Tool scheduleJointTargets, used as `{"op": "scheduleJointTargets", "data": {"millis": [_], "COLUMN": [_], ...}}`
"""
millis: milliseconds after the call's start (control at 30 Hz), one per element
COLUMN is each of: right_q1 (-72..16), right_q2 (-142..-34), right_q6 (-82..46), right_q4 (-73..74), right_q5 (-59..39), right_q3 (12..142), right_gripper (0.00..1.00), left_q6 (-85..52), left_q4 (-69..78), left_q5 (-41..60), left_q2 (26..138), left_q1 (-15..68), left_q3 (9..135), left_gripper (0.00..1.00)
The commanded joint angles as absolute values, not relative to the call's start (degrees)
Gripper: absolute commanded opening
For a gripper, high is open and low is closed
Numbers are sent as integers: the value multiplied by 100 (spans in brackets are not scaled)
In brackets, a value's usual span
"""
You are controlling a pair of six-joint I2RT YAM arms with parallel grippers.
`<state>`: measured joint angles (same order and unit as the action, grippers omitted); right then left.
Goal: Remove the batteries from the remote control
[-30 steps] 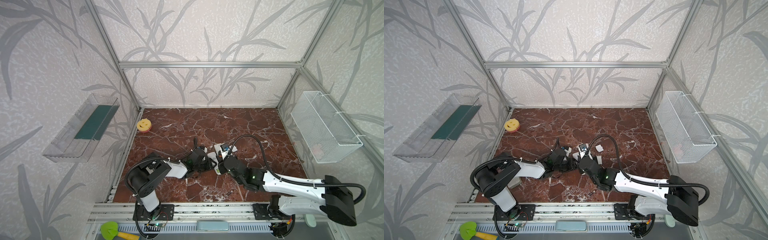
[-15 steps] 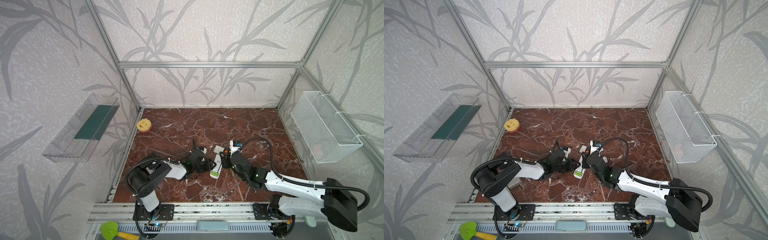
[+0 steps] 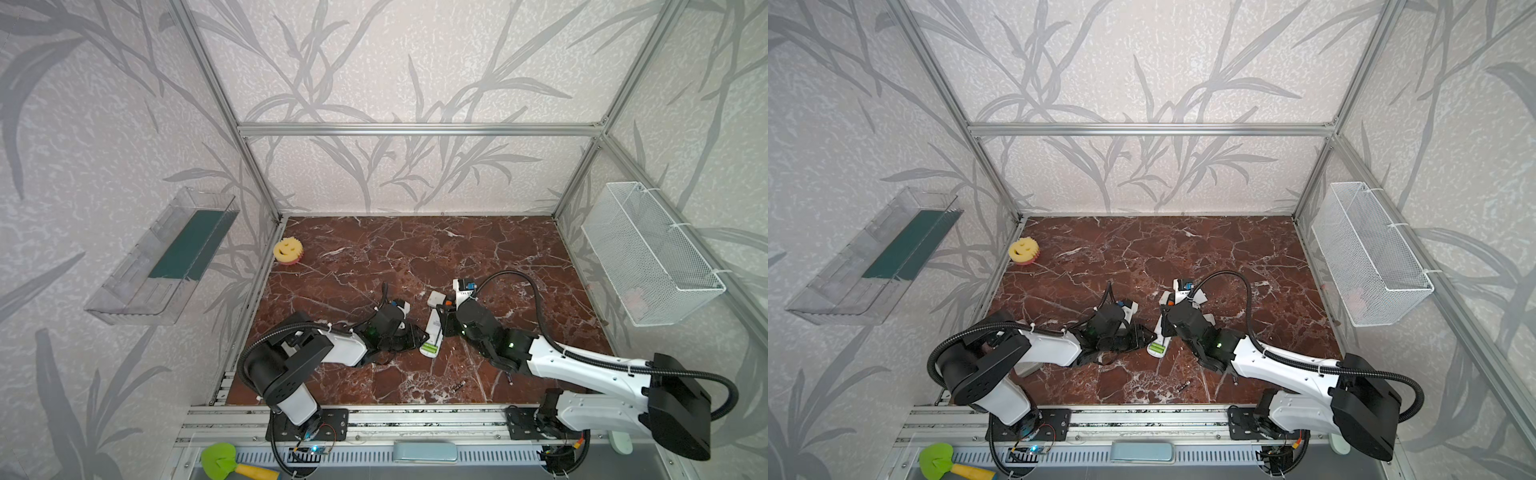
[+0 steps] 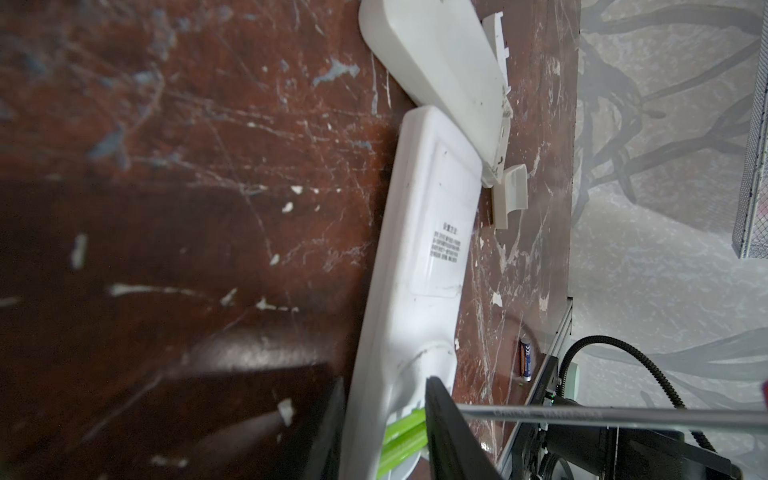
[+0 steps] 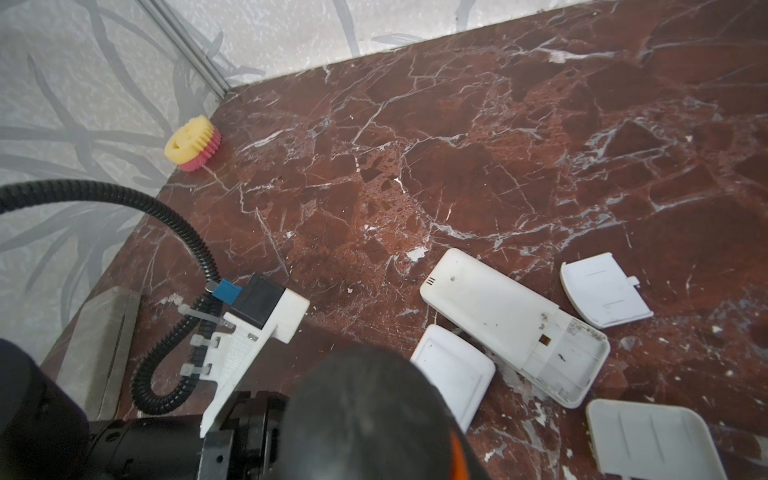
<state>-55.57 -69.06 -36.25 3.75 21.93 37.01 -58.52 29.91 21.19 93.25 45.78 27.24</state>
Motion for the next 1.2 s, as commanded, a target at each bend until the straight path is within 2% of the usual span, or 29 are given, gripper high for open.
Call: {"op": "scheduleJointTargets", "data": {"millis": [0, 600, 800, 967, 1167], "right_q1": [-5602, -5804, -6159, -6687, -7075], "right_q2": [-7090, -7080, -7356, -7582, -7727], "right_q6": [-2971, -2827, -2890, -2602, -2929], "right_q4": [-473, -548, -714, -1121, -1207], "right_q5": [2148, 2255, 2532, 3237, 3728], "right_q3": [3880, 4127, 4210, 4522, 4263], "right_gripper": [0, 0, 0, 0, 0], "left_q6": [-5801, -5543, -5598, -5653, -5756], "left_q4": [1785, 1562, 1616, 1634, 1831], "left_q5": [2139, 2276, 2351, 2372, 2443], "left_q2": [9447, 9387, 9391, 9340, 9397], "left_q1": [4697, 4975, 5010, 5056, 5119], "left_q3": [2475, 2760, 2711, 2655, 2628], "left_gripper": [37, 35, 29, 26, 18]}}
